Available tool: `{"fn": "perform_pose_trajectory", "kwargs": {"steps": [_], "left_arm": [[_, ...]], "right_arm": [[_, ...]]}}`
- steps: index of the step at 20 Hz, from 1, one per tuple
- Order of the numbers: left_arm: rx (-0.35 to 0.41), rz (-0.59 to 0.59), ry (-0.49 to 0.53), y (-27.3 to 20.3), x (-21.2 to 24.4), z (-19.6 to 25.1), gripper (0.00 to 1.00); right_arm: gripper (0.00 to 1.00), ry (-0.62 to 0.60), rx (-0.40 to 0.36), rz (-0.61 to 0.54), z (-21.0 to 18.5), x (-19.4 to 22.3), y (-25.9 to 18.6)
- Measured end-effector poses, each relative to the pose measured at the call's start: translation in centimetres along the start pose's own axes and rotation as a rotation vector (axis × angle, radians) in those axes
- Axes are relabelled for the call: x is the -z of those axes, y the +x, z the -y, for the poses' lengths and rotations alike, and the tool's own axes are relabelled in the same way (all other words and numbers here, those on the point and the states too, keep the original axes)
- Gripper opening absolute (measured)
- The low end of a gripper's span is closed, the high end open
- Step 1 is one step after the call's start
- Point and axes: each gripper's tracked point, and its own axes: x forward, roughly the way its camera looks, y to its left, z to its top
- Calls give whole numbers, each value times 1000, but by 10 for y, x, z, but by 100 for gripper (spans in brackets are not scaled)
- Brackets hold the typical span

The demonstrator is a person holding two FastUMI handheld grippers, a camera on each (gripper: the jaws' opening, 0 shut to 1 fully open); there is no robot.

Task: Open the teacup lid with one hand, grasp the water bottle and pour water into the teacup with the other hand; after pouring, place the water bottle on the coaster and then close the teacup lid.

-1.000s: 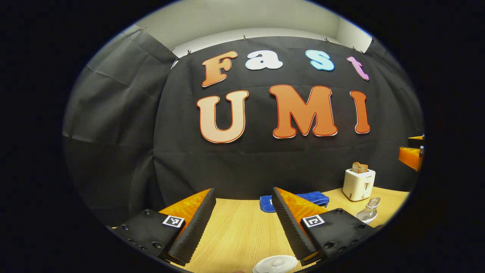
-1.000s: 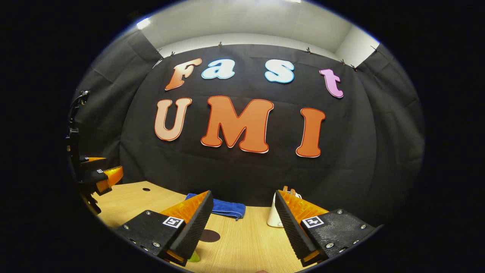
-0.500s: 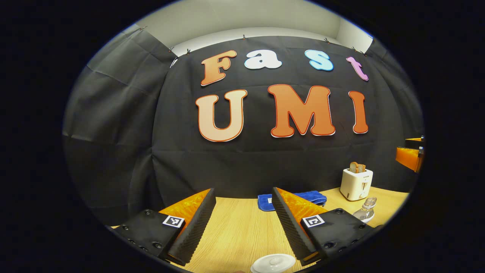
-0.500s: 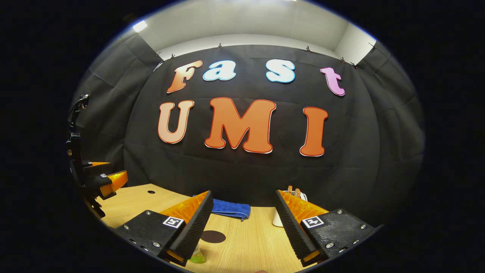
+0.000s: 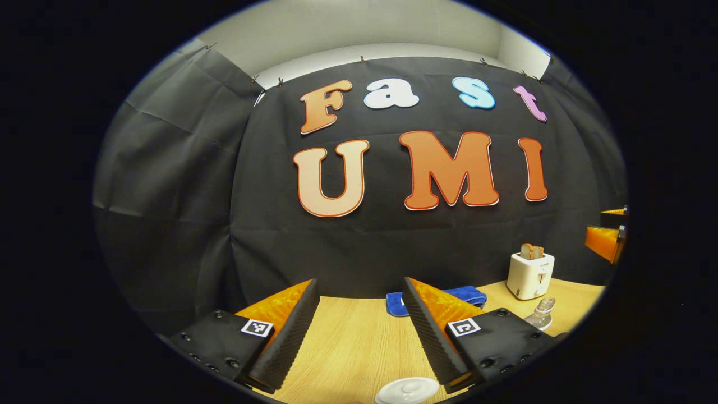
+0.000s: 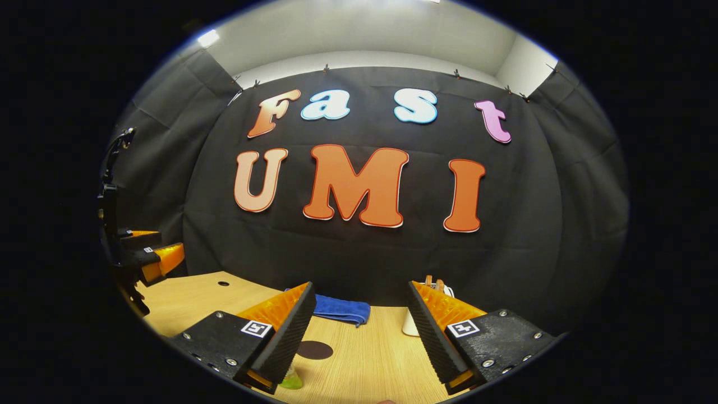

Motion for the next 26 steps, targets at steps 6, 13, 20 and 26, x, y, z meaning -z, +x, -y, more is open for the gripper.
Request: {"fn": "perform_pose_trajectory", "kwargs": {"steps": [6, 13, 20, 26], "left_arm": [[7, -30, -14, -1, 11, 1, 97], [-6, -54, -29, -7, 23, -8, 97], [72, -95, -47, -19, 49, 11, 99], [155, -141, -33, -35, 79, 36, 96]], "right_arm": [[98, 28, -26, 6, -3, -1, -5], [98, 48, -113, 22, -24, 2, -12], [98, 102, -231, -27, -54, 27, -18], [98, 90, -284, -68, -70, 51, -23]]}}
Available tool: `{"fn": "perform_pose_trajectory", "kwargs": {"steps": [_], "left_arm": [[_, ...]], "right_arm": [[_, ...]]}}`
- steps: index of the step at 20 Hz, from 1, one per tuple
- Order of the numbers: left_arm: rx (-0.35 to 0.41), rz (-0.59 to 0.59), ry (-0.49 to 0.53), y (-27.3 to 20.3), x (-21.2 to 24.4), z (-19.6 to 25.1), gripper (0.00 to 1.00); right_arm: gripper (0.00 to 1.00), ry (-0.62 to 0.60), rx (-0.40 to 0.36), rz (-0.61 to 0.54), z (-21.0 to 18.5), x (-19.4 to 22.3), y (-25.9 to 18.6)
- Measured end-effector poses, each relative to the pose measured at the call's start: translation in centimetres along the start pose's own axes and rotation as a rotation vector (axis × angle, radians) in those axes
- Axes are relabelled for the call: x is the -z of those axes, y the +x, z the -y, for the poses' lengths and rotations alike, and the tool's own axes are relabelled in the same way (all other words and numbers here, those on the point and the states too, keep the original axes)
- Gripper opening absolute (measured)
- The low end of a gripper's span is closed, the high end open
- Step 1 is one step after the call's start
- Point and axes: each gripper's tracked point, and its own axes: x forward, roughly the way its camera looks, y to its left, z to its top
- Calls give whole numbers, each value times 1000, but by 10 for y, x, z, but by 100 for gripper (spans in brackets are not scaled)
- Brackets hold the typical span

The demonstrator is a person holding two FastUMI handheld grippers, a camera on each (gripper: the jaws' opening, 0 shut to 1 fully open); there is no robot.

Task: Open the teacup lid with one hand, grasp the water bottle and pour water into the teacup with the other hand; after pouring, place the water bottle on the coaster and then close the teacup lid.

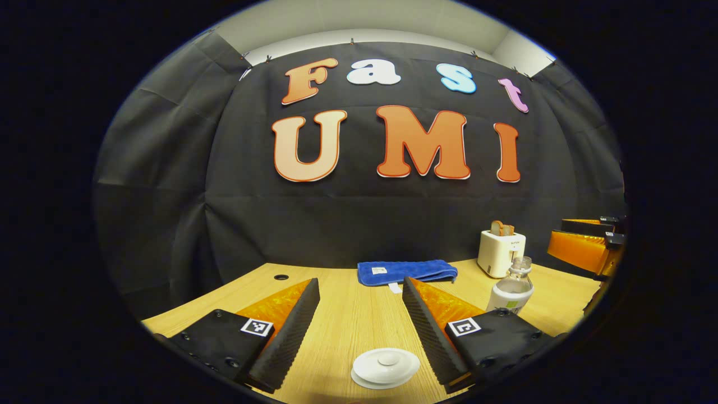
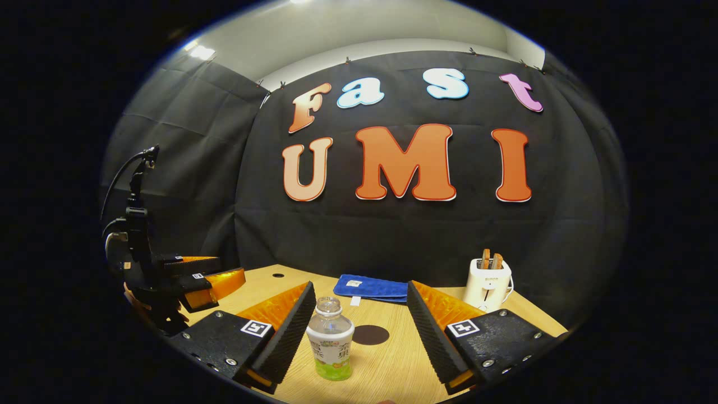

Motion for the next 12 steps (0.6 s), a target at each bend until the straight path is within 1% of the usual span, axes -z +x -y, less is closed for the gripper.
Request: {"fn": "perform_pose_trajectory", "kwargs": {"steps": [3, 4, 5, 6, 8, 11, 12], "left_arm": [[11, -38, 14, -2, 21, 3, 96], [16, -55, 12, -3, 28, 5, 97], [23, -74, 8, -3, 36, 6, 96], [34, -91, 2, -3, 42, 8, 98], [50, -126, -1, -1, 59, 11, 98], [53, -171, 12, -2, 82, 13, 98], [55, -184, 18, -2, 89, 13, 96]], "right_arm": [[98, -4, -28, -23, -7, 13, -1], [98, 4, -47, -31, -11, 16, -2], [98, 19, -70, -40, -17, 19, -2], [98, 28, -86, -48, -20, 22, -3], [98, 28, -91, -55, -18, 26, -1], [98, 18, -91, -89, -18, 41, 1], [98, 14, -95, -98, -19, 45, 2]]}}
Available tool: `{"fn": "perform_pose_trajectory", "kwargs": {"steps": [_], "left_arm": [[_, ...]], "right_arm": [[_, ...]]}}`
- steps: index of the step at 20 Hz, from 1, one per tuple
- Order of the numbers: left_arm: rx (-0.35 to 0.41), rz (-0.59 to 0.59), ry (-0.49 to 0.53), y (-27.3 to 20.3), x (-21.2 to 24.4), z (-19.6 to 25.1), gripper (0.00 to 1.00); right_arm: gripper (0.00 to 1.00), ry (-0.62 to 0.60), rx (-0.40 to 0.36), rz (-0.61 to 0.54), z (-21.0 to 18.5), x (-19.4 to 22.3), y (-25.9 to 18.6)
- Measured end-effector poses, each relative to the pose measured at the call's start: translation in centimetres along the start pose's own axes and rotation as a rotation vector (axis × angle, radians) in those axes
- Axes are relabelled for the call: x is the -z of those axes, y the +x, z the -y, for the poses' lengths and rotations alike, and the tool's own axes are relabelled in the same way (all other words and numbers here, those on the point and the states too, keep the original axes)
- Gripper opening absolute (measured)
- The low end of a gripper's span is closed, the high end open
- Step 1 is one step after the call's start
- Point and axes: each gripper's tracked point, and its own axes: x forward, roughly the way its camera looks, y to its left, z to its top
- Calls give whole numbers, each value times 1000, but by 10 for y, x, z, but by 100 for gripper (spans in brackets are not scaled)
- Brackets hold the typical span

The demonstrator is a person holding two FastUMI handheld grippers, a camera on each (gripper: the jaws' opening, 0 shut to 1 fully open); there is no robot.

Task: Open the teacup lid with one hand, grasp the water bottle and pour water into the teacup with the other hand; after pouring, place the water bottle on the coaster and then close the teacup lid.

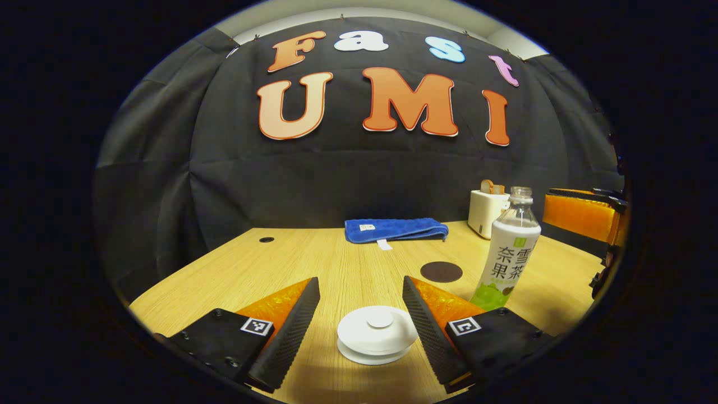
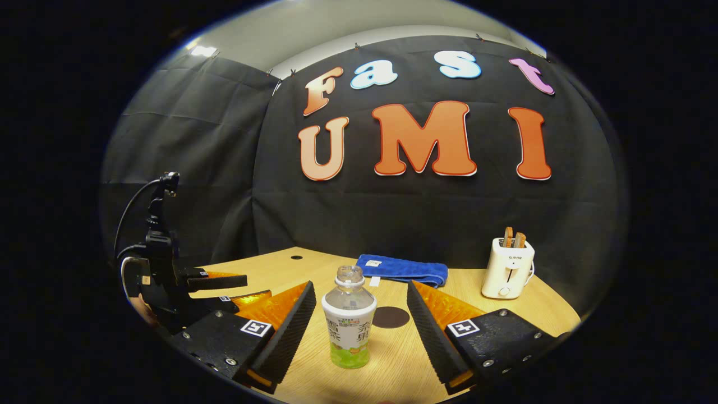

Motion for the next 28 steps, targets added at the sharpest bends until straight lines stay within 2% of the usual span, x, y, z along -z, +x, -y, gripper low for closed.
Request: {"fn": "perform_pose_trajectory", "kwargs": {"steps": [6, 8, 9, 10, 13, 14, 16, 17, 20, 21, 22, 24, 26, 28], "left_arm": [[19, -58, 59, 11, 23, 12, 95], [27, -72, 96, 15, 28, 15, 85], [34, -71, 103, 16, 29, 16, 85], [41, -78, 104, 16, 31, 20, 77], [47, -82, 85, 19, 32, 22, 75], [45, -89, 88, 18, 32, 23, 59], [49, -92, 86, 20, 32, 24, 63], [49, -89, 81, 19, 32, 25, 57], [37, -84, 73, 21, 28, 22, 58], [40, -92, 71, 21, 28, 23, 45], [41, -89, 71, 21, 28, 23, 41], [32, -85, 71, 22, 31, 21, 42], [36, -84, 64, 21, 26, 23, 33], [38, -83, 63, 21, 27, 22, 33]], "right_arm": [[98, -32, -12, -51, -2, 21, 6], [98, -35, -15, -59, -3, 25, 6], [98, -36, -17, -62, -3, 27, 7], [98, -37, -16, -64, -2, 28, 6], [98, -36, -10, -70, 0, 32, 5], [98, -33, -8, -72, 1, 32, 5], [98, -27, -4, -73, 4, 34, 4], [98, -26, -2, -74, 5, 34, 4], [98, -22, 3, -75, 7, 36, 5], [98, -20, 4, -76, 8, 36, 5], [98, -18, 5, -76, 7, 37, 4], [98, -17, 6, -79, 8, 38, 5], [98, -19, -1, -75, 4, 39, 6], [98, -25, -7, -81, 3, 42, 7]]}}
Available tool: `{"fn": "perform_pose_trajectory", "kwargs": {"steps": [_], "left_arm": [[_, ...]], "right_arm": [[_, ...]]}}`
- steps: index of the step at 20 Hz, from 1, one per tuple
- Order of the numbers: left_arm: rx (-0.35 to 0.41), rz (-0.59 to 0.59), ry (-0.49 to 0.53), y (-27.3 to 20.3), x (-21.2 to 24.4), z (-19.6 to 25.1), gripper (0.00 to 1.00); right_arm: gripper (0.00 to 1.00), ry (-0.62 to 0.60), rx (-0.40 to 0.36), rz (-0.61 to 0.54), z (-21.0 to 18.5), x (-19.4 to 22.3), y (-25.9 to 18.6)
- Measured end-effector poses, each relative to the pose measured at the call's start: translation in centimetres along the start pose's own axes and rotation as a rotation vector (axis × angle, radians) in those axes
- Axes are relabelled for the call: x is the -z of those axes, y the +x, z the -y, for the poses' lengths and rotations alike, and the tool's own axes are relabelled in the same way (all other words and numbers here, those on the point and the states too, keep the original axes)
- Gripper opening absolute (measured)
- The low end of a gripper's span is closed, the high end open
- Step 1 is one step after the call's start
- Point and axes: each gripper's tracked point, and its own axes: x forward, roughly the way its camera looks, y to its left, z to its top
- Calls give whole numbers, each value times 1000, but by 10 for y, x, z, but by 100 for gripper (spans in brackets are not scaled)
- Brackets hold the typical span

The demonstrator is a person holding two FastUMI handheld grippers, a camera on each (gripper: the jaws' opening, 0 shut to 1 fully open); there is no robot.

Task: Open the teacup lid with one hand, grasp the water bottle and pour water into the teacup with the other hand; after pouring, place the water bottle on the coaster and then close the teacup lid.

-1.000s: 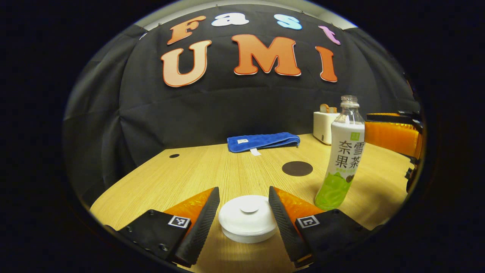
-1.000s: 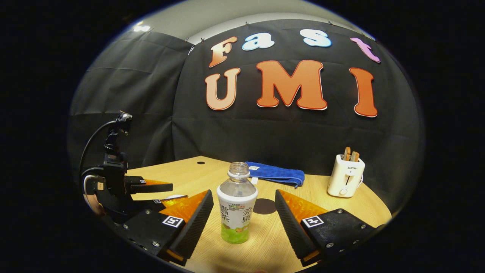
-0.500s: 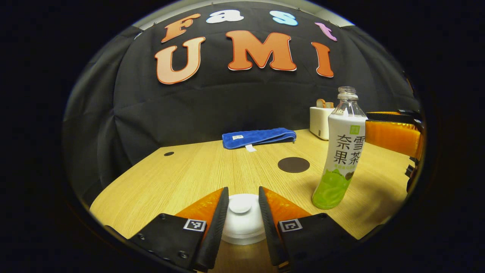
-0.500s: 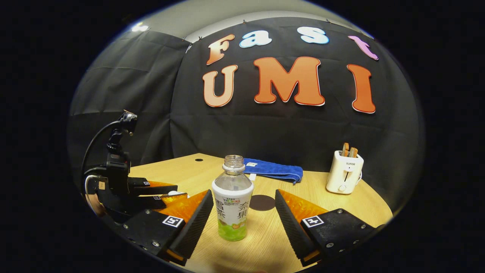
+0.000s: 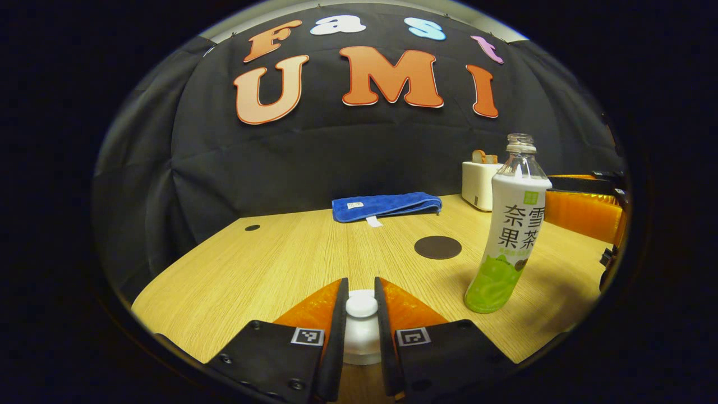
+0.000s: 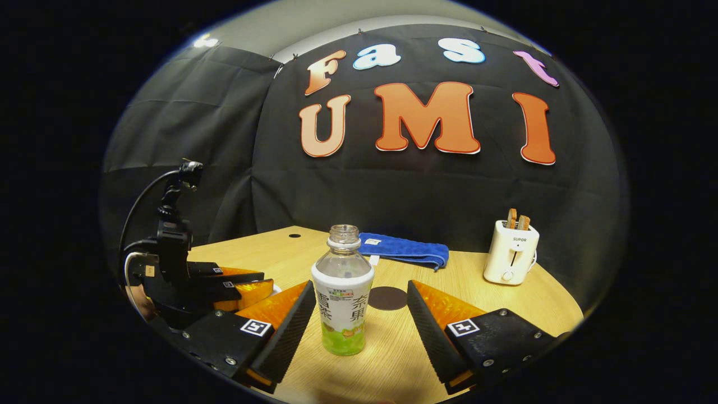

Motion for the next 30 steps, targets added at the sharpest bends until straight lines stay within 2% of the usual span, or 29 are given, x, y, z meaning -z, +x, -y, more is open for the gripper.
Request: {"fn": "perform_pose_trajectory", "kwargs": {"steps": [6, 12, 15, 19, 21, 25, 30], "left_arm": [[-15, 32, -6, -4, -9, -6, 33], [-65, 73, -38, -9, -23, -32, 31], [-98, 84, -43, -13, -25, -50, 33], [-134, 101, -50, -16, -29, -70, 32], [-150, 106, -52, -18, -28, -79, 32], [-177, 109, -56, -22, -24, -96, 32], [-217, 101, -61, -27, -16, -118, 32]], "right_arm": [[98, -27, -7, -26, -6, 10, 8], [98, -34, -20, -101, -17, 36, 23], [95, -32, -10, -140, -19, 47, 31], [84, -35, 9, -177, -21, 56, 42], [67, -41, 24, -176, -22, 54, 45], [65, -95, 39, -183, -23, 51, 49], [63, -267, 99, -218, -16, 47, 54]]}}
